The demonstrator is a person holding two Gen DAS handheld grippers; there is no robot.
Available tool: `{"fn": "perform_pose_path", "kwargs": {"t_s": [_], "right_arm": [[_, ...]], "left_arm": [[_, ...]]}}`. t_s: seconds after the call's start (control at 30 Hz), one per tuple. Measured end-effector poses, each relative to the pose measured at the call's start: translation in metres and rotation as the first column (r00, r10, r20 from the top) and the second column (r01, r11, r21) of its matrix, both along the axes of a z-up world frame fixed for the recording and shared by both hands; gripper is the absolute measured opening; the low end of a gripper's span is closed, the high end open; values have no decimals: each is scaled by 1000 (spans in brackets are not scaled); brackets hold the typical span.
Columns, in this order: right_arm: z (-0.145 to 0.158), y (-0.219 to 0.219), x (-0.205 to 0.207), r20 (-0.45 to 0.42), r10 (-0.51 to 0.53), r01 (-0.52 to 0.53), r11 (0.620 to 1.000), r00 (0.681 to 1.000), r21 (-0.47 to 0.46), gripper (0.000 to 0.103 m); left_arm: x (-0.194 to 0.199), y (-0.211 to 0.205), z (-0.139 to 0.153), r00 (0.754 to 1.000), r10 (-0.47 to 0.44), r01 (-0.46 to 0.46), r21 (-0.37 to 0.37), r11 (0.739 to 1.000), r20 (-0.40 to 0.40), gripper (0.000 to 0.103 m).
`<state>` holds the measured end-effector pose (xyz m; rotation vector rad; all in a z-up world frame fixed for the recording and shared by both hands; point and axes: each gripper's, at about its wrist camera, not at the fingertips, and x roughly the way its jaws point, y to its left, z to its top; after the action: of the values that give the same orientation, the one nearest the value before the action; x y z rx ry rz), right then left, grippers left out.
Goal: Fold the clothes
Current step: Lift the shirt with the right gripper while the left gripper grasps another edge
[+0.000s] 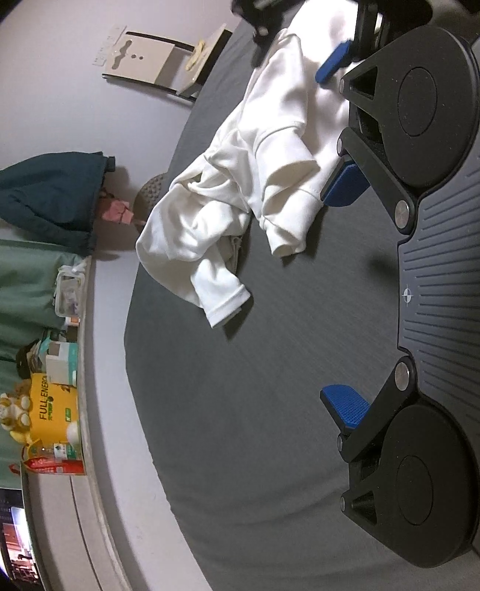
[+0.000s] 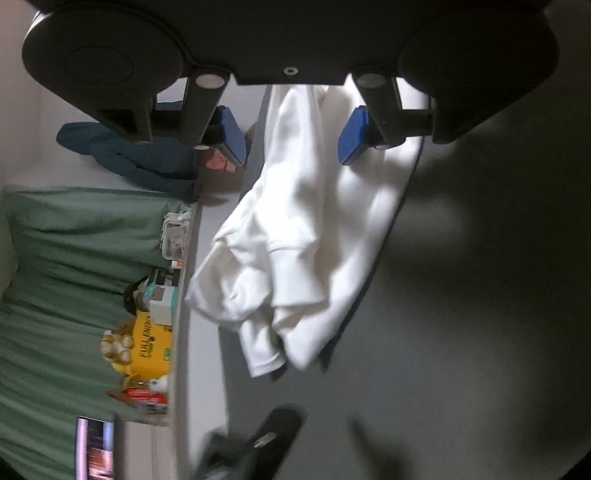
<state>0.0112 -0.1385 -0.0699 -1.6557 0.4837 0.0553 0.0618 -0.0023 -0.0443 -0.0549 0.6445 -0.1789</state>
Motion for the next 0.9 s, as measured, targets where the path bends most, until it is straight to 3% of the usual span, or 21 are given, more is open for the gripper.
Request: {"fn": "perform_pose_path", "kwargs": {"t_s": [0.27, 0.33, 0.37, 0.4, 0.6, 0.77, 0.83, 0.9], "right_arm": [[-10, 19, 36, 134, 72, -70, 997, 988, -20, 53], [-9, 27, 48, 137, 59, -61, 998, 989, 18, 38], [-5, 29, 51, 134, 43, -50, 998, 990, 48, 12], [1, 31, 54, 130, 24, -36, 996, 991, 87, 4], [60, 8, 32, 222, -60, 0, 965, 973, 261, 4], [129, -39, -16, 330, -291, 122, 885, 898, 449, 4], [147, -55, -45, 361, -376, 160, 847, 853, 506, 4], [157, -69, -77, 382, -452, 193, 811, 806, 552, 4]], "left_arm": [[5, 3, -2, 1000, 8, -8, -23, 1000, -6, 103], [6, 4, -3, 1000, 13, -13, -25, 1000, -12, 103], [7, 4, -3, 1000, 15, -16, -26, 1000, -15, 103], [7, 5, -4, 1000, 17, -18, -27, 999, -17, 103], [4, -3, -2, 1000, -27, 27, -4, 1000, 12, 103], [-16, -26, 6, 977, -163, 151, 96, 984, 135, 103], [-30, -41, 8, 949, -245, 207, 191, 959, 201, 103], [-45, -58, 9, 903, -344, 260, 308, 915, 257, 103]]}}
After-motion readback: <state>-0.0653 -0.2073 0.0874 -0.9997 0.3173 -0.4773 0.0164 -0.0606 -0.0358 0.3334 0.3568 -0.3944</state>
